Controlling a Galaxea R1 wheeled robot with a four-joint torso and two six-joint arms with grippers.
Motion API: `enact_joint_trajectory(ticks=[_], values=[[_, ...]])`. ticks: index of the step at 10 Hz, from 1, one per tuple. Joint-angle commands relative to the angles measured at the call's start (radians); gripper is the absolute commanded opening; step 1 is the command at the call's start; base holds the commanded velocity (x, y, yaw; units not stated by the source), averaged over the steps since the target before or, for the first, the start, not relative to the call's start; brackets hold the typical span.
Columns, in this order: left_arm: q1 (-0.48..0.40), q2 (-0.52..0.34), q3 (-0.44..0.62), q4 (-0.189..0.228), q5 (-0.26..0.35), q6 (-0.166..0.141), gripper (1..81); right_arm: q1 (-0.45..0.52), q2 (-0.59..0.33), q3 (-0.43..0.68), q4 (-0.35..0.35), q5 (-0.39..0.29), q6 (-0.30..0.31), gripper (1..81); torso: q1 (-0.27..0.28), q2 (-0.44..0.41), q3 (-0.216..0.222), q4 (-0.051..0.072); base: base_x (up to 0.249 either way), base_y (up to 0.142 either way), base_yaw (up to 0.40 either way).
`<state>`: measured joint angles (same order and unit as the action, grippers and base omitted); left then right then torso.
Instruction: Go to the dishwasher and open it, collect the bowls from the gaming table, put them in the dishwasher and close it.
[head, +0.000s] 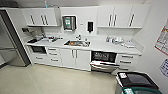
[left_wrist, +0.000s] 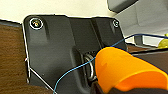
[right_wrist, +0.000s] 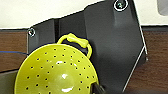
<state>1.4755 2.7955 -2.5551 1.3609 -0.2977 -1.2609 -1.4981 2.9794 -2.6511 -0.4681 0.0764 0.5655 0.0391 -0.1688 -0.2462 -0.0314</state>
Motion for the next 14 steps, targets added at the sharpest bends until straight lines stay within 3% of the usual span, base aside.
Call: enact_joint_trajectory(ticks=[1, 14], values=[[-0.034, -0.022, -0.001, 0.006, 0.022, -0.003, 1.0, 0.035, -0.001, 0.007, -0.009, -0.047, -0.003, 1.0, 0.000, 0.000, 0.000, 0.000, 0.123, 0.000, 0.000], [-0.034, -0.017, -0.001, 0.006, 0.022, -0.003, 1.0, 0.035, 0.000, 0.007, -0.017, -0.047, -0.003, 1.0, -0.002, 0.000, 0.000, 0.000, 0.123, 0.000, 0.000]])
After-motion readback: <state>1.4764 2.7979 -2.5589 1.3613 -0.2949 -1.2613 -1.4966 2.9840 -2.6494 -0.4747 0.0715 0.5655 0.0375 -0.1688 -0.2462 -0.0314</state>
